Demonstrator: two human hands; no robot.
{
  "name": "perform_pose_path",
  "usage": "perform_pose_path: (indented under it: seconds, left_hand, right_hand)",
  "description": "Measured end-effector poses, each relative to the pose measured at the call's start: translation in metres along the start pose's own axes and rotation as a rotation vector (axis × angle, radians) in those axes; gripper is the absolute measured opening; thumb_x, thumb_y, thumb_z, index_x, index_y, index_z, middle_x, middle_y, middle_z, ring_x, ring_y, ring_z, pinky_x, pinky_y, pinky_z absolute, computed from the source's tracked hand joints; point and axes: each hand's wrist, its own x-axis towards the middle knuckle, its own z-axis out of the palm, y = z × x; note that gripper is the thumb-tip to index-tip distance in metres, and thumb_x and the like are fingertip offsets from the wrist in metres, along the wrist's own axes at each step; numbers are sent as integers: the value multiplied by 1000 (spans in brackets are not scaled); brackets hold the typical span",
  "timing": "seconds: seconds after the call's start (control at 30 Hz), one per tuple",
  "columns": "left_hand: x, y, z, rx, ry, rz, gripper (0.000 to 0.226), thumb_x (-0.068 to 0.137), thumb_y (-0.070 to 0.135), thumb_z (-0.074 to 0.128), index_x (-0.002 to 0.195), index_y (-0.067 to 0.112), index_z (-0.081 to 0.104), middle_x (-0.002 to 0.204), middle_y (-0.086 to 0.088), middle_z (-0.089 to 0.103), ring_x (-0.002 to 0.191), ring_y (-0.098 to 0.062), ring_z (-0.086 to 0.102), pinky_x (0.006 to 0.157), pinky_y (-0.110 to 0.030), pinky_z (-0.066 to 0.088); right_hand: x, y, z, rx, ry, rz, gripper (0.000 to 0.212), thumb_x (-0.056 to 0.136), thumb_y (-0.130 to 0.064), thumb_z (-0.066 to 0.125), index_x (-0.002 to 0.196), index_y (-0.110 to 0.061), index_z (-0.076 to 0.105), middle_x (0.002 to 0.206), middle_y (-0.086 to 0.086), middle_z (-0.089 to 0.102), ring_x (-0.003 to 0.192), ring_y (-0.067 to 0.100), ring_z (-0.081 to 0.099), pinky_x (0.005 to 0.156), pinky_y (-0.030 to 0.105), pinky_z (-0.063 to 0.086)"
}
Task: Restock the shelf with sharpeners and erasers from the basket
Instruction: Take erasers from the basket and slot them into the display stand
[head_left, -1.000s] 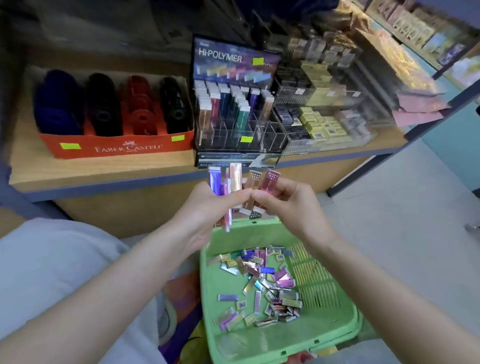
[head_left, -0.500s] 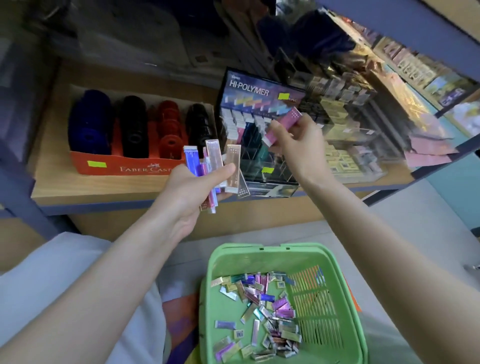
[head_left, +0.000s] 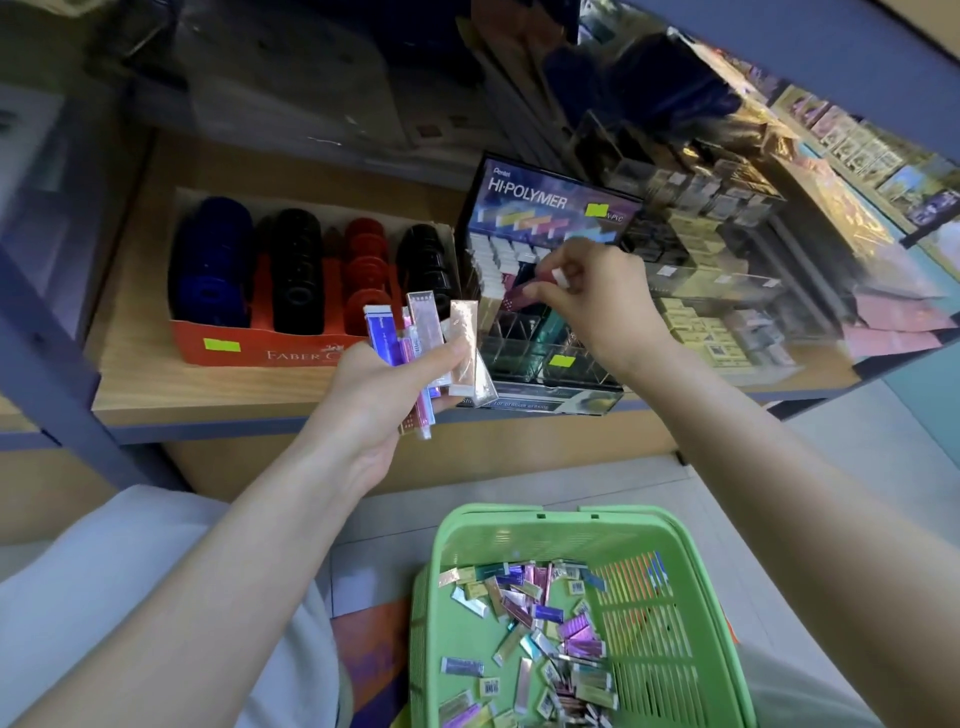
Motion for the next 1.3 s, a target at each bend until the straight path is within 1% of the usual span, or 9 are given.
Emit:
perform_pose_path:
  seconds: [0.13,0.23,0.47,0.63,0.7,0.77,0.9,1.13,1.3]
  left_hand:
    - [1,-2,2,-24,17,0,16,79,9,73,93,8,67,101,-8,70,93,-19,68,64,-24,58]
    - [2,-2,2,-35,35,-21,12,80,9,73,90,10,67,98,-7,72,81,-16,70,73,-31,59]
    - [6,-3,2,-58,63,-45,20,80,9,73,99,6,66,104,-11,71,87,-20,70,78,-32,59]
    - [4,-3,0,-72,66,-65,24,78,11,75,100,8,67,99,-8,73,78,-15,72,80,-34,57]
    - [2,-2,-1,-79,66,-58,22,79,10,73,100,7,67,99,-8,73,86,-17,71,76,-30,58]
    - [2,-2,-2,-86,71,-50,18,80,9,73,97,8,67,99,-7,73,90,-19,70,76,-30,58]
    - [0,-2,2,-43,26,-3,14,82,9,71,96,11,68,101,-7,72,94,-19,69,75,-28,59]
    - [-7,-5,9,75,-88,39,15,82,13,71,97,14,70,95,-2,75,88,-13,70,80,-29,56]
    - [-10,-8,13,127,-152,6,14,81,15,72,95,14,73,92,-3,75,95,-19,69,92,-38,50]
  right_hand:
    - [5,-1,3,14,10,-58,13,90,-5,61,103,-5,59,76,-10,54,66,-12,53,70,9,45]
    - [10,-3,3,-54,-24,-140,10,88,-5,63,96,-10,62,84,-4,58,77,8,57,82,34,51]
    - [20,-5,16,-172,-116,-234,15,82,-1,65,96,-6,61,100,10,59,85,30,60,78,46,51]
    - [11,-4,20,-312,37,-279,20,88,-3,61,108,-6,62,114,12,52,94,32,58,70,41,50]
    - [4,-7,19,-199,99,-269,26,90,-2,56,116,-3,56,116,14,50,94,28,56,74,40,48]
    - [-10,-13,15,1,134,-250,22,93,-7,54,115,-4,53,107,8,53,84,12,51,74,27,45]
    - [-47,-26,4,235,-89,-158,5,93,-21,58,98,-19,58,81,-12,57,71,-3,51,65,7,37]
    - [-61,-23,-4,537,-397,96,40,78,-11,74,114,-14,56,87,11,67,72,13,62,71,23,53]
    - [-68,-13,-20,563,-489,139,30,83,-5,68,102,-26,59,87,5,58,73,18,59,75,34,53]
